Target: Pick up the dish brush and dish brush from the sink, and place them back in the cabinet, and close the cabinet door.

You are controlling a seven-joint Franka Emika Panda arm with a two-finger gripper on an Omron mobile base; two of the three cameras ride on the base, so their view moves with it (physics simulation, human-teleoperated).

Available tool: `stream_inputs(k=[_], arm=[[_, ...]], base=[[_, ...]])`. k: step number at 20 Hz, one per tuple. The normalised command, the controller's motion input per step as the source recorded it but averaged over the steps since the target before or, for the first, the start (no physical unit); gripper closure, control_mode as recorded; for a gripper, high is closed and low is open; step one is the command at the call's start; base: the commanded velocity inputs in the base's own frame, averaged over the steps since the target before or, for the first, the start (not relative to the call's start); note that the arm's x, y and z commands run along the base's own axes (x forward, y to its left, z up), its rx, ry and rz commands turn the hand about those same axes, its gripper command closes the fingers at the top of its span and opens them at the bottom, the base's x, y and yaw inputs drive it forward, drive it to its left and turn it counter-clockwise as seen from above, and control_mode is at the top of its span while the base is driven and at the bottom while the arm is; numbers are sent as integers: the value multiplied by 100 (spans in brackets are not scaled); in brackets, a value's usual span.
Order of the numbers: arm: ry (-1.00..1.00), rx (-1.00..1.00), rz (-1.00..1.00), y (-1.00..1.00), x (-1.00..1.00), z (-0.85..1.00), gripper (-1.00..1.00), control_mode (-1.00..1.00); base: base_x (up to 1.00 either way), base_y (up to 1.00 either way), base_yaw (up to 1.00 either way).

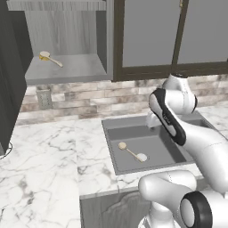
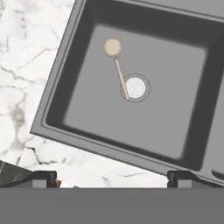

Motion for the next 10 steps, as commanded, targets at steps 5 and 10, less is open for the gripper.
stream_inputs(k=[5,10], arm=[[0,-11,1,17,18,-48,-100,-100],[-1,-6,0,12,23,-37,-100,-100]], base=[[0,0,0],[0,0,0]])
